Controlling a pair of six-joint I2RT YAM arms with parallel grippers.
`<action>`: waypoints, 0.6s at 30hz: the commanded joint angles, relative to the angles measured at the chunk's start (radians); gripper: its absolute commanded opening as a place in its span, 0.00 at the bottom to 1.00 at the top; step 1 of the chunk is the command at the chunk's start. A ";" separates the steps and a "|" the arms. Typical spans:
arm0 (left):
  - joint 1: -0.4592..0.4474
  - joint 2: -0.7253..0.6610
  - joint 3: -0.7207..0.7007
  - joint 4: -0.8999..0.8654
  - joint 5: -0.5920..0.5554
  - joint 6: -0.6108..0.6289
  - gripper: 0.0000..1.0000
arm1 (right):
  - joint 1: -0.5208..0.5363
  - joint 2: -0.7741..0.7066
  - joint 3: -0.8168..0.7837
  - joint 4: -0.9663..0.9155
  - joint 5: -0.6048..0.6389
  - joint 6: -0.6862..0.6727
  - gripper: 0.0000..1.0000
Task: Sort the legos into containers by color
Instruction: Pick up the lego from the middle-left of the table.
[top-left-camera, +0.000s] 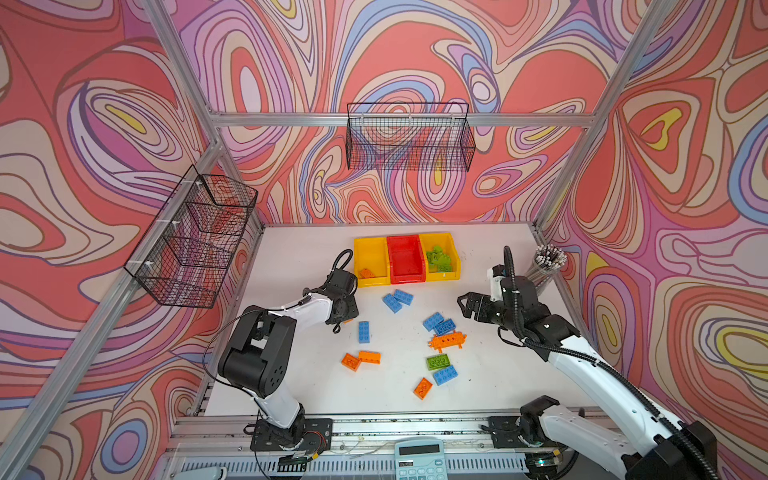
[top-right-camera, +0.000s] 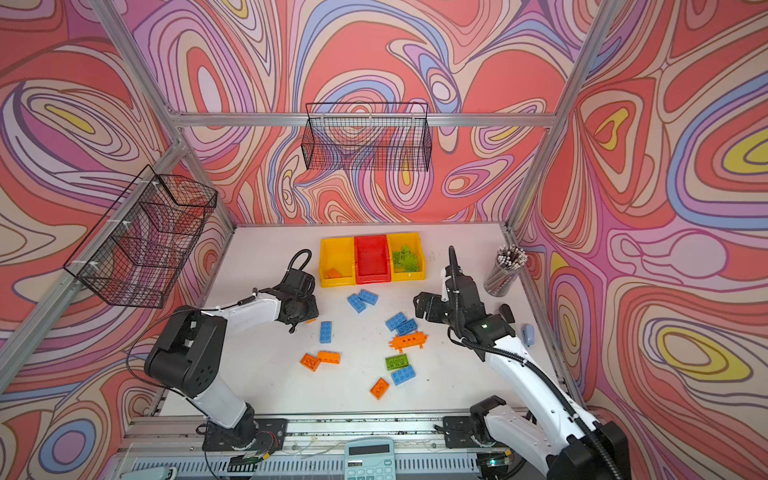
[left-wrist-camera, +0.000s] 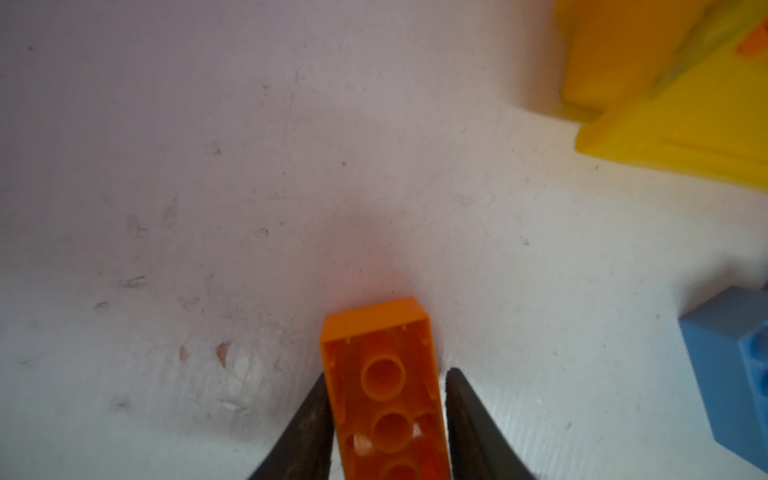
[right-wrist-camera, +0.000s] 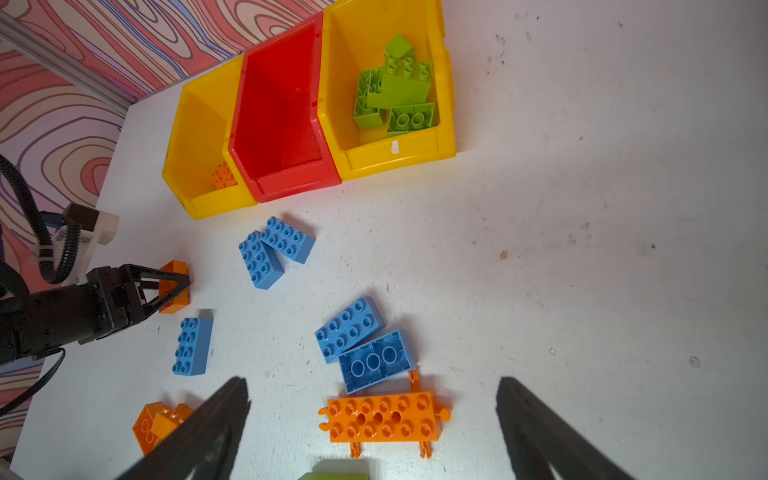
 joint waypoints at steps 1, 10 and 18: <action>0.005 0.003 0.025 -0.047 -0.003 -0.006 0.30 | 0.004 0.009 -0.020 0.024 0.000 0.004 0.98; -0.008 -0.050 0.171 -0.154 -0.006 0.024 0.23 | 0.004 0.051 -0.029 0.070 -0.021 0.001 0.98; -0.067 0.018 0.423 -0.215 -0.023 0.058 0.23 | 0.003 0.071 -0.017 0.076 -0.019 -0.003 0.98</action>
